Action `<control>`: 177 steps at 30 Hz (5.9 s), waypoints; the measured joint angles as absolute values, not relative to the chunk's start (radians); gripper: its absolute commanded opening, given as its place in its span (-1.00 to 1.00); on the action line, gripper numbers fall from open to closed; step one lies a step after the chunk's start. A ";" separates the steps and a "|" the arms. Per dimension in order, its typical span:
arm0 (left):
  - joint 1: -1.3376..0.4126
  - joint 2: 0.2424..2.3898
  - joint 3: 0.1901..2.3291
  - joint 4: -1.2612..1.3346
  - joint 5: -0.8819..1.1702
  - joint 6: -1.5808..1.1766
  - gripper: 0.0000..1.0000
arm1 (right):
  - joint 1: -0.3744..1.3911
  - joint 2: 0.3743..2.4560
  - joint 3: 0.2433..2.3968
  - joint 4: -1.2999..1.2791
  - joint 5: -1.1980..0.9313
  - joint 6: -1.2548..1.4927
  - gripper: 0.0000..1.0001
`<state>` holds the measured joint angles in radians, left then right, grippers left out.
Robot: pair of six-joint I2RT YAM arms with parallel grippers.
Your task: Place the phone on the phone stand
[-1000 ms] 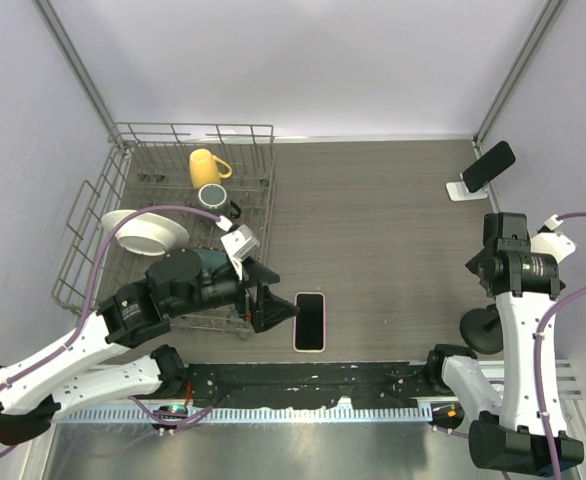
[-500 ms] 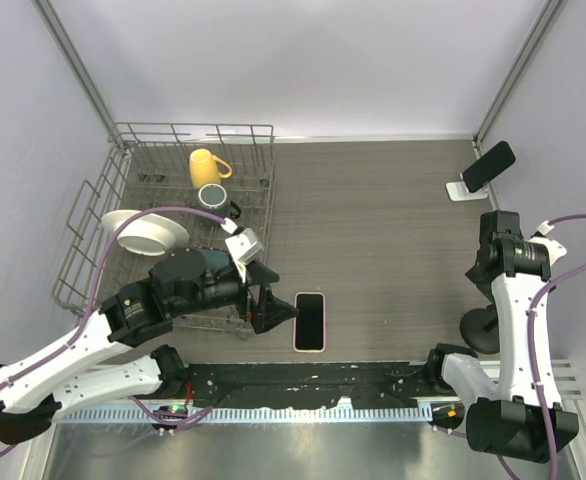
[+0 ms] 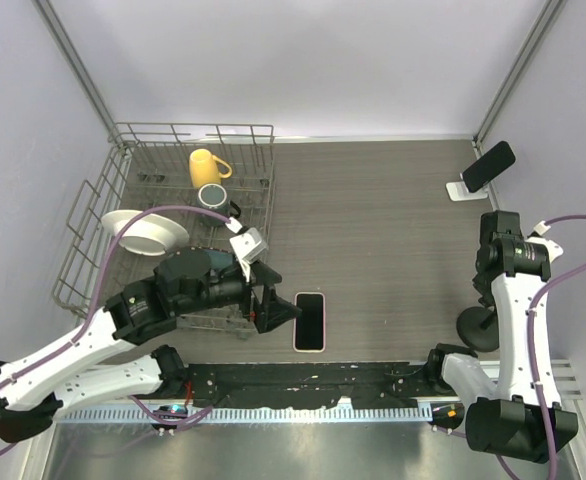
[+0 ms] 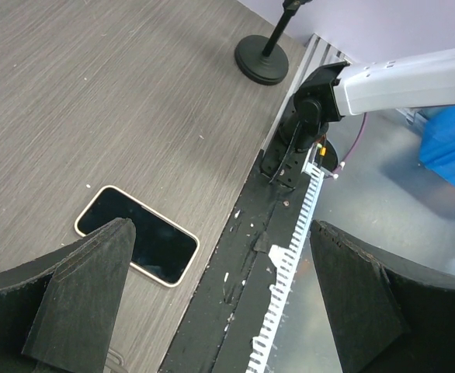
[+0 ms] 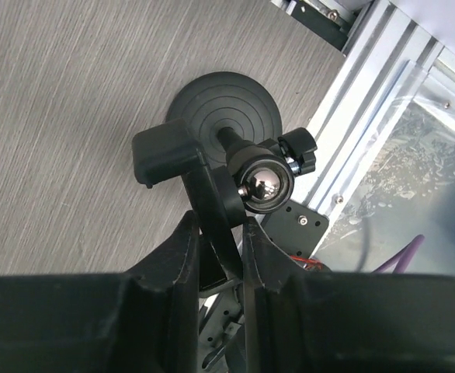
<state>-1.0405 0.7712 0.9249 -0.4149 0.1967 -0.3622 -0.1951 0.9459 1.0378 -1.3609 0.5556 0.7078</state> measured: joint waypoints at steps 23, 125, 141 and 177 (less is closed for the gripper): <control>-1.041 0.855 0.921 -0.347 0.121 -0.431 1.00 | 0.353 1.303 1.391 -1.003 0.247 0.308 -0.99; -0.657 1.695 1.007 0.397 0.610 -1.121 -1.00 | 0.196 0.989 0.253 0.628 -0.624 1.351 0.26; -0.661 1.688 0.928 0.542 0.545 -1.221 -1.00 | 0.194 1.015 0.252 0.654 -0.611 1.406 0.11; -0.724 1.690 0.943 0.536 0.401 -1.161 -1.00 | 0.149 0.888 0.406 0.221 -0.539 1.101 -0.99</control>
